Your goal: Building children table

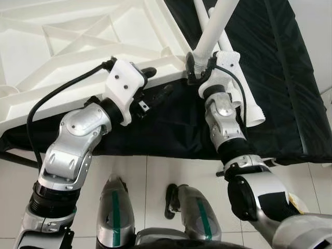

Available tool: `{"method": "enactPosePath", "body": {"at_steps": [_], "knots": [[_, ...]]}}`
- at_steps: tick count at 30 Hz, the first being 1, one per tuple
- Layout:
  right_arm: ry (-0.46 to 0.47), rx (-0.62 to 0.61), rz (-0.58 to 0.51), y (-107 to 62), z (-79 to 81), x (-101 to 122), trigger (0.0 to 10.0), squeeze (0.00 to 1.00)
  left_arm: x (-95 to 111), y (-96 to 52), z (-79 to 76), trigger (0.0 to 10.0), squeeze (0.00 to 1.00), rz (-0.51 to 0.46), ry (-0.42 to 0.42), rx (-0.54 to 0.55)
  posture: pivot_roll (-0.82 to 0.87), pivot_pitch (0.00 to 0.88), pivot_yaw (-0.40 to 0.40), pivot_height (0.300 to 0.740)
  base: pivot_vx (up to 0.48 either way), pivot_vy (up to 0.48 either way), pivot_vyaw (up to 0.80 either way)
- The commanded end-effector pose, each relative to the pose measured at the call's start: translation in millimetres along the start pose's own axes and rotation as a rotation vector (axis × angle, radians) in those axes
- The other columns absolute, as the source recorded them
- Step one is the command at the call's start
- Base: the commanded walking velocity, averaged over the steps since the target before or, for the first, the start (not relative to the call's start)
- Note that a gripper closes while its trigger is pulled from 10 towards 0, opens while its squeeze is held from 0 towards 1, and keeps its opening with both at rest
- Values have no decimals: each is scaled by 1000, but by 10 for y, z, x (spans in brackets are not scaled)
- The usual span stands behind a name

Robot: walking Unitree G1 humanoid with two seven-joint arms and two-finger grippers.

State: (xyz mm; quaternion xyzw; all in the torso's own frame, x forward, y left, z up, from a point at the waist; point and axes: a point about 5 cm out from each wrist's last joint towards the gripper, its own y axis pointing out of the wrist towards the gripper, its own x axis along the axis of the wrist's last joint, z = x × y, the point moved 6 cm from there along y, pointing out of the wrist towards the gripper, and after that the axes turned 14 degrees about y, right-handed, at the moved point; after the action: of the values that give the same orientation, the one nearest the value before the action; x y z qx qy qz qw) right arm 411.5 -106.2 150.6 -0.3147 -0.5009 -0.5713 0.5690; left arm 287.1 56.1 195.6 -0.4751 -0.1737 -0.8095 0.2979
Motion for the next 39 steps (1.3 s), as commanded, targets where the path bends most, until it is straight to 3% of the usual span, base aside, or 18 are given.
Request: {"method": "enactPosePath", "body": {"at_steps": [1,11,21,28,39], "knots": [[11,0,7,-45,-64,-16,10000,0,24,19,-47,10000,0,-13,-5,-17,131,70,-98,740,0,0,0],[20,92,5,-196,-59,27,10000,0,-88,75,-22,10000,0,17,11,-47,119,82,-93,740,0,0,0],[48,72,-2,-301,-130,72,10000,0,-202,191,70,10000,0,48,38,-91,99,95,-79,740,0,0,0],[76,74,-2,-438,-143,111,10000,0,-414,396,311,10000,0,124,80,-48,84,109,-72,740,0,0,0],[87,62,16,-591,-187,97,10000,0,-530,598,329,10000,0,162,70,-85,76,105,-68,740,0,0,0]]}}
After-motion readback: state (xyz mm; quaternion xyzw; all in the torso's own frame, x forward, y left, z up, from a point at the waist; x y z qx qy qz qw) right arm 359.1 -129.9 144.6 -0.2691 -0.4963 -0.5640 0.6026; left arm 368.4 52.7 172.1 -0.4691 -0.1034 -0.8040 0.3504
